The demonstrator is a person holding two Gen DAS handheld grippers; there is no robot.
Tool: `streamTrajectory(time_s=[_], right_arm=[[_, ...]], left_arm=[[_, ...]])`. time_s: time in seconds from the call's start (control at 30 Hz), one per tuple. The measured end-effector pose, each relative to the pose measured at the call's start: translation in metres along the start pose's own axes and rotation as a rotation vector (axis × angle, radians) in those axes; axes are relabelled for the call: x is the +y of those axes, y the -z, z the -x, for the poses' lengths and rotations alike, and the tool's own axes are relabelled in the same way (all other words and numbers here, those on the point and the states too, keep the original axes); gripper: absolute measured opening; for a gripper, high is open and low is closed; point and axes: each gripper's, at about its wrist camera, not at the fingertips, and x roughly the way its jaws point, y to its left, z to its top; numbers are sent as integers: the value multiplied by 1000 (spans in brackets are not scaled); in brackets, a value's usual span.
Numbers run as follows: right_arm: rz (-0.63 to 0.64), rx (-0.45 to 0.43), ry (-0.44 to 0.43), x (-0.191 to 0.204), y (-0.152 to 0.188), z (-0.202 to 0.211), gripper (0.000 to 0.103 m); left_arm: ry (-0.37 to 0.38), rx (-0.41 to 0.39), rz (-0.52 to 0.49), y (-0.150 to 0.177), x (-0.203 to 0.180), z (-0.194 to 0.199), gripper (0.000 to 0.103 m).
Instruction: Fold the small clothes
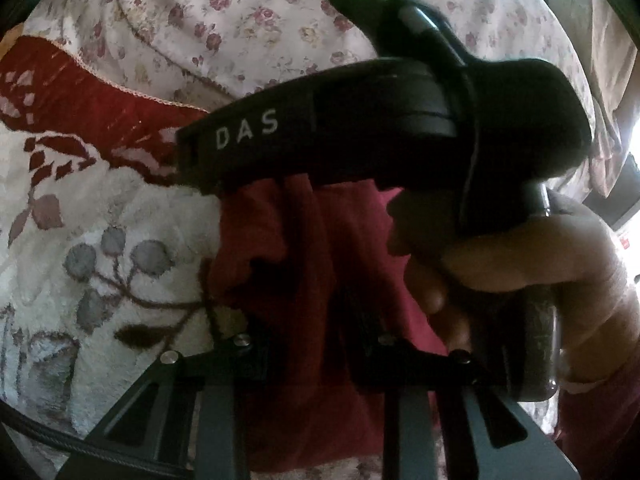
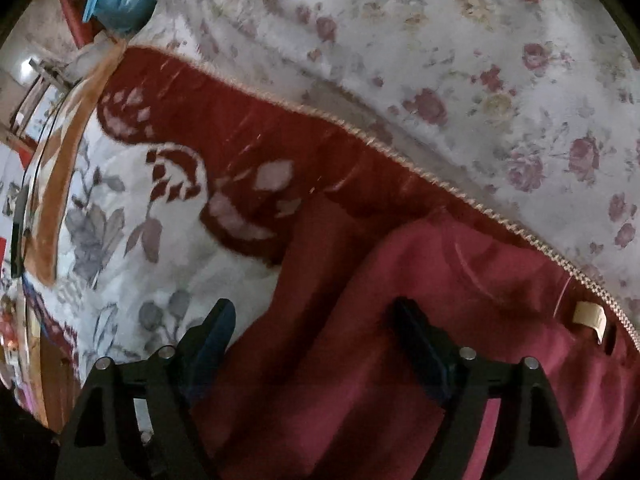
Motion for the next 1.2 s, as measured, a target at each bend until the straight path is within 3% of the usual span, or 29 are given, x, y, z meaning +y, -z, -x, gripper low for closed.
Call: streamTrajectory(time_s=[0.1, 0.13, 0.2, 0.3, 0.33, 0.37, 0.4, 0.43, 0.5, 0.77, 0.87, 1.03, 1.2], right_arm=[[-16, -48, 42, -7, 4, 5, 57], [-18, -63, 39, -12, 7, 9, 50], [-45, -102, 3, -22, 14, 20, 35], [-85, -164, -34, -37, 24, 40, 24], [-98, -174, -42, -38, 25, 44, 22], [-118, -190, -63, -44, 28, 49, 21], [-129, -200, -77, -48, 31, 52, 20], [-137, -207, -85, -50, 33, 56, 19], [-155, -225, -105, -55, 38, 63, 19], [-206, -333, -172, -88, 65, 132, 18], [-216, -368, -142, -108, 83, 165, 18], [-270, -384, -76, -154, 120, 195, 18], [-372, -378, -47, -210, 160, 200, 18]], left_arm=[[-26, 4, 4, 3, -2, -3, 33], [-36, 7, 8, 4, -1, -5, 46], [-46, 17, 26, 6, 1, -5, 60], [-53, 24, 44, 11, 4, -7, 62], [-55, 22, 42, 13, 3, -6, 58], [-41, 24, 41, 15, 1, -5, 50], [-17, 35, 42, 16, -2, -4, 30], [6, 45, 43, 17, -4, -3, 23], [8, 21, 30, 17, -13, 8, 19], [34, -32, -91, 9, -84, 38, 17], [64, -17, -143, 4, -120, 36, 17], [74, 14, -266, 10, -187, 14, 17], [102, 76, -312, 22, -231, -20, 17]])
